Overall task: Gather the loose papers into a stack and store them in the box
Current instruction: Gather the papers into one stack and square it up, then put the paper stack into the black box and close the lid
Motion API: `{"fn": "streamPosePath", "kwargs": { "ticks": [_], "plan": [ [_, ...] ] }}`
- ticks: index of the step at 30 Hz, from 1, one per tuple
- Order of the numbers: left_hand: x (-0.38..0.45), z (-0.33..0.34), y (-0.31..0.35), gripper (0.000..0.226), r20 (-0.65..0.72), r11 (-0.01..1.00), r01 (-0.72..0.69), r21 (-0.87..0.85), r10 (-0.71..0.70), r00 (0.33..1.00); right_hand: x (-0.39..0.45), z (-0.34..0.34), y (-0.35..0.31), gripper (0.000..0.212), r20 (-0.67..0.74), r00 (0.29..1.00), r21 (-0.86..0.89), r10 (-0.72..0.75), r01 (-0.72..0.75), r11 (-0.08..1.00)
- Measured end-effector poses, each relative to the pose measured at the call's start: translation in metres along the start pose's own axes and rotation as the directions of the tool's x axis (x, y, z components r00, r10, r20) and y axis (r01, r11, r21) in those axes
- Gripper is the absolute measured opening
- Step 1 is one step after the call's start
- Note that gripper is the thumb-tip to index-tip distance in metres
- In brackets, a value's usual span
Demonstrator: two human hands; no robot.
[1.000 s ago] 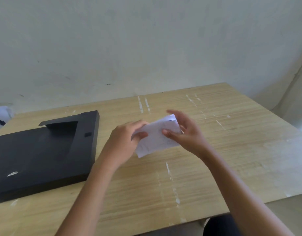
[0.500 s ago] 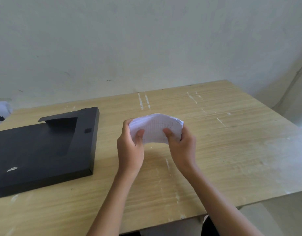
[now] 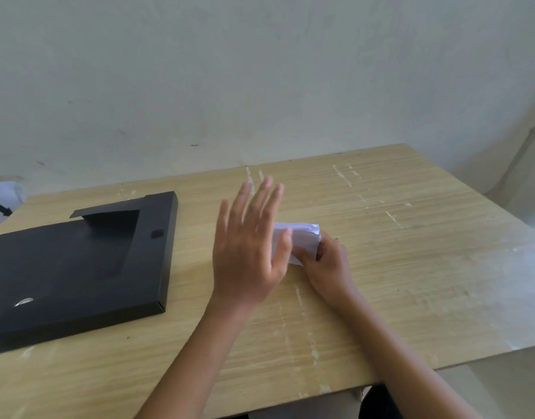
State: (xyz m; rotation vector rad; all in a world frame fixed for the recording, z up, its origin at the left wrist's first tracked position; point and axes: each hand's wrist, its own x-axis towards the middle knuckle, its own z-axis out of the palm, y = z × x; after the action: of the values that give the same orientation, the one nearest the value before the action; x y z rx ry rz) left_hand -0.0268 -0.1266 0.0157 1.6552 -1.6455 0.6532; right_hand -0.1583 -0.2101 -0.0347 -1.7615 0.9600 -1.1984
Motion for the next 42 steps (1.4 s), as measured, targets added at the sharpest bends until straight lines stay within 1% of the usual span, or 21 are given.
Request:
{"fn": "streamPosePath", "kwargs": {
  "ticks": [2,5,7,10,12,14,16,17,18,20,22,23,24,26,28,30,32,35,37,39,42],
  "plan": [
    [0.002,0.009,0.004,0.062,0.113,0.994,-0.073,0.078,0.064,0.991,-0.001,-0.001,0.001,0.031,0.025,0.999,-0.002,-0.03,0.03,1.0],
    [-0.004,0.024,0.002,0.056,0.285,0.974,-0.097,0.204,0.035,0.958,-0.001,-0.002,0.0,0.05,0.02,0.998,-0.047,-0.053,0.054,0.997],
    [-0.002,0.026,-0.002,0.049,0.294,0.97,-0.137,0.2,0.074,0.953,0.0,-0.002,-0.001,0.054,0.021,0.998,-0.055,-0.061,0.062,0.997],
    [0.006,0.02,-0.01,0.045,0.299,0.967,-0.186,0.176,0.128,0.946,0.0,-0.001,-0.001,0.042,0.033,0.998,-0.05,-0.055,0.056,0.997],
    [0.012,0.015,-0.018,0.044,0.335,0.974,-0.158,0.164,0.096,0.937,0.001,-0.001,-0.002,0.034,0.035,0.999,-0.026,-0.022,0.023,0.999],
    [0.019,0.013,-0.023,0.032,0.368,0.992,-0.092,0.09,0.053,0.928,0.001,-0.001,-0.004,0.016,0.057,0.998,0.064,0.036,-0.04,0.997],
    [0.024,0.012,-0.027,0.02,0.36,0.996,0.065,-0.052,-0.042,0.932,0.002,-0.003,-0.012,0.009,0.041,0.996,0.195,0.074,-0.081,0.977],
    [0.025,0.011,-0.029,0.016,0.334,0.969,0.191,-0.154,-0.131,0.933,0.005,-0.004,-0.017,0.012,0.007,0.997,0.262,0.079,-0.078,0.962],
    [0.024,0.011,-0.03,0.014,0.304,0.909,0.319,-0.269,-0.234,0.923,0.009,-0.006,-0.021,0.013,-0.03,0.997,0.322,0.075,-0.061,0.945],
    [0.017,0.011,-0.027,0.006,0.265,0.713,0.501,-0.491,-0.426,0.865,0.016,-0.005,-0.028,0.009,-0.032,0.998,0.383,0.06,-0.043,0.923],
    [0.006,0.017,-0.02,0.004,0.276,0.494,0.594,-0.635,-0.572,0.772,0.017,0.004,-0.028,0.007,0.036,0.997,0.309,0.061,-0.069,0.949],
    [0.0,0.022,-0.017,0.005,0.289,0.417,0.619,-0.665,-0.622,0.728,0.015,0.011,-0.024,0.009,0.077,0.995,0.252,0.07,-0.087,0.964],
    [-0.007,0.027,-0.014,0.006,0.294,0.378,0.636,-0.673,-0.653,0.698,0.012,0.018,-0.018,0.012,0.113,0.989,0.2,0.09,-0.111,0.973],
    [-0.017,0.036,-0.01,0.008,0.304,0.37,0.661,-0.652,-0.671,0.676,0.004,0.028,-0.009,0.016,0.156,0.979,0.11,0.133,-0.151,0.982],
    [-0.024,0.041,-0.009,0.012,0.319,0.387,0.678,-0.624,-0.666,0.674,-0.001,0.031,-0.006,0.018,0.15,0.98,0.064,0.132,-0.143,0.988],
    [-0.025,0.042,-0.009,0.015,0.33,0.408,0.685,-0.604,-0.655,0.68,-0.003,0.03,-0.007,0.016,0.131,0.982,0.077,0.133,-0.144,0.987],
    [-0.024,0.043,-0.009,0.011,0.358,0.435,0.7,-0.567,-0.634,0.685,-0.003,0.028,-0.009,0.015,0.116,0.983,0.081,0.141,-0.151,0.985],
    [-0.022,0.041,-0.008,0.007,0.382,0.475,0.738,-0.478,-0.645,0.662,-0.002,0.028,-0.009,0.014,0.105,0.981,0.064,0.161,-0.168,0.984],
    [-0.023,0.033,-0.011,0.013,0.338,0.5,0.736,-0.456,-0.668,0.663,0.0,0.03,-0.012,0.014,0.126,0.974,0.078,0.186,-0.197,0.977],
    [-0.024,0.02,-0.02,0.015,0.274,0.51,0.715,-0.478,-0.687,0.673,0.002,0.037,-0.017,0.015,0.168,0.965,0.096,0.202,-0.22,0.971],
    [-0.029,-0.007,-0.046,0.013,0.224,0.484,0.709,-0.513,-0.722,0.655,0.004,0.058,-0.034,0.017,0.265,0.952,0.112,0.151,-0.186,0.976]
  ]
}}
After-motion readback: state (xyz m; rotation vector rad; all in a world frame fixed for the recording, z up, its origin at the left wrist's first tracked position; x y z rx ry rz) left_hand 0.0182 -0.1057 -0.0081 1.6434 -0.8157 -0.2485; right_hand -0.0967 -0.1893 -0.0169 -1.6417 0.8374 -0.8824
